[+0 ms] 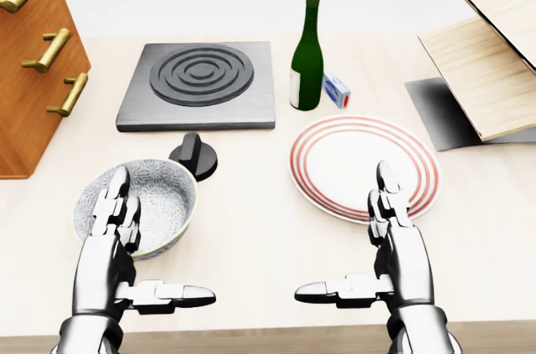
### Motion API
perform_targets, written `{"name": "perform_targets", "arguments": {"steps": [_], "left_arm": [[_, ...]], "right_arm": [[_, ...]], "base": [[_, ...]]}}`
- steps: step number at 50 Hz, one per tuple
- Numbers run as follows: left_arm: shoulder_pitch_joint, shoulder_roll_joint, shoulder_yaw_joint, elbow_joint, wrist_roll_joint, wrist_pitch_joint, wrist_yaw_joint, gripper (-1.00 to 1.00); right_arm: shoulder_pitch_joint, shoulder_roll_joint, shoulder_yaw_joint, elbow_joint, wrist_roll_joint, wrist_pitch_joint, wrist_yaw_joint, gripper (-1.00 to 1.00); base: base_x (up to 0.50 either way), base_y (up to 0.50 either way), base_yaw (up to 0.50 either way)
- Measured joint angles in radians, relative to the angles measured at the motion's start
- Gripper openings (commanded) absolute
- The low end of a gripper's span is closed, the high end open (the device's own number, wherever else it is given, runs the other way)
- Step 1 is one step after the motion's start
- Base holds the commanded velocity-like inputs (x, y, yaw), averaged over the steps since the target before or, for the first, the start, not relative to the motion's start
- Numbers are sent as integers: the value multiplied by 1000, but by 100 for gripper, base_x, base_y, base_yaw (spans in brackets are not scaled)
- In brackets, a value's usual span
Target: Pick up the akita bowl and put it on the plate.
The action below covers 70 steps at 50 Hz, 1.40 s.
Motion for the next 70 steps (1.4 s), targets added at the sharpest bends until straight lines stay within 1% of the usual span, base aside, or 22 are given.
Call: {"name": "perform_targets", "arguments": {"steps": [6,11,12,13,14,15,16,17,18,20,22,25,27,28,31,36,40,47,53,60,70], "left_arm": [[-1,5,9,8,1,-11,-9,100],[2,8,12,6,5,-15,-13,100],[3,8,13,-6,6,-6,-12,100],[4,10,16,-33,5,13,-11,100],[1,13,27,-82,-8,56,-10,100],[-14,19,49,-132,-34,94,-3,100],[-38,35,78,-176,-95,94,29,100],[-75,63,122,-224,-157,94,74,100],[-122,102,179,-277,-218,94,130,100],[-190,203,291,-394,-336,94,246,100],[-226,297,374,-493,-453,94,345,100],[-260,409,452,-602,-628,94,461,100],[-277,468,486,-656,-737,94,521,100],[-285,493,500,-678,-783,94,537,100],[-302,551,530,-735,-894,94,537,100],[-322,614,563,-802,-1023,94,537,100],[-331,646,581,-837,-1088,94,537,100],[-337,675,600,-879,-1143,94,537,100],[-337,686,612,-900,-1171,94,537,100],[-335,694,620,-914,-1194,94,537,100],[-332,700,626,-922,-1212,94,537,100]], "right_arm": [[1,-5,-9,-1,9,4,13,100],[3,-7,-14,-16,15,16,21,100],[6,-7,-15,-32,21,27,23,100],[10,-7,-16,-60,28,47,24,100],[12,-9,-17,-108,36,85,24,100],[11,-12,-19,-158,46,85,24,100],[-2,-26,-24,-212,65,85,14,100],[-27,-49,-31,-265,93,85,-4,100],[-60,-82,-41,-321,133,85,-37,100],[-124,-184,-65,-440,253,85,-146,100],[-177,-300,-81,-551,372,85,-267,100],[-233,-450,-89,-682,546,85,-423,100],[-258,-524,-91,-749,644,85,-501,100],[-267,-554,-92,-778,683,85,-533,100],[-286,-625,-90,-848,776,85,-539,100],[-298,-692,-75,-927,859,85,-539,100],[-304,-719,-67,-967,901,85,-539,100],[-303,-749,-61,-1007,950,85,-539,100],[-293,-757,-62,-1026,971,85,-539,100],[-278,-762,-66,-1037,989,85,-539,100],[-264,-765,-77,-1042,1005,85,-539,100]], "base": [[0,0,0],[0,0,0],[0,0,0],[0,0,0],[0,0,0],[0,0,0],[0,0,0],[0,0,0],[0,0,0],[0,0,0],[0,0,0],[0,0,0],[0,0,0],[0,0,0],[0,0,0],[0,0,0],[0,0,0],[1,0,5],[21,1,28],[48,4,27],[45,5,6]]}}
